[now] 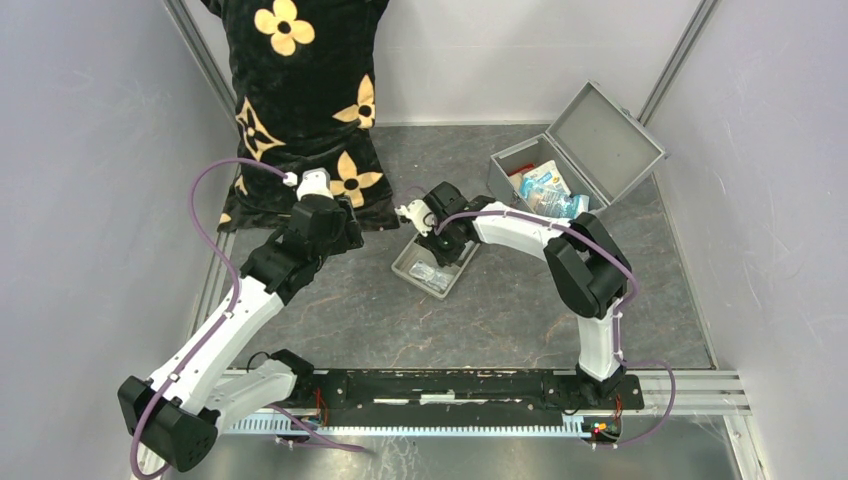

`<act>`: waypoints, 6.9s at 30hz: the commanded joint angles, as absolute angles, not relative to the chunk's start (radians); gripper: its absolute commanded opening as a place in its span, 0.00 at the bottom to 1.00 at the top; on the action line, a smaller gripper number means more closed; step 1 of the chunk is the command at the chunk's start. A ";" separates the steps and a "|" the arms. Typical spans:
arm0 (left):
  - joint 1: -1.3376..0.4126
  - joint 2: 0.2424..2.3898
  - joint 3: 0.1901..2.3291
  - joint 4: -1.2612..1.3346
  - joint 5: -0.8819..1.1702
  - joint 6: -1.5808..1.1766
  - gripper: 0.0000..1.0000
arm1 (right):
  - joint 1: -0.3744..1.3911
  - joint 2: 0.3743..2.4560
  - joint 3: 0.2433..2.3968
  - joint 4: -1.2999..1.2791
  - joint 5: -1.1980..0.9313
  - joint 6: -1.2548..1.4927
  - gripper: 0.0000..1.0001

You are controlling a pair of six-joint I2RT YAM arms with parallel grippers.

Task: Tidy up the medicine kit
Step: Move the medicine box compartment to the center of the board, then pick up the medicine box compartment at the center of the board, then place the medicine box compartment inside the medicine box.

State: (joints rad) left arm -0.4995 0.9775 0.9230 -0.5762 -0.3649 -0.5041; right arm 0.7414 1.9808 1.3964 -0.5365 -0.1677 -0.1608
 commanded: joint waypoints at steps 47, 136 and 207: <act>-0.497 0.900 0.921 -0.559 -0.417 -0.521 0.71 | 0.934 1.735 1.145 -0.254 0.105 0.725 0.44; -0.497 0.910 0.894 -0.562 -0.448 -0.508 0.71 | 0.912 1.944 1.270 -0.481 0.109 0.100 0.17; -0.497 1.135 0.971 -0.532 -0.241 -0.507 1.00 | 0.105 1.961 2.012 -0.914 -0.225 -0.423 0.00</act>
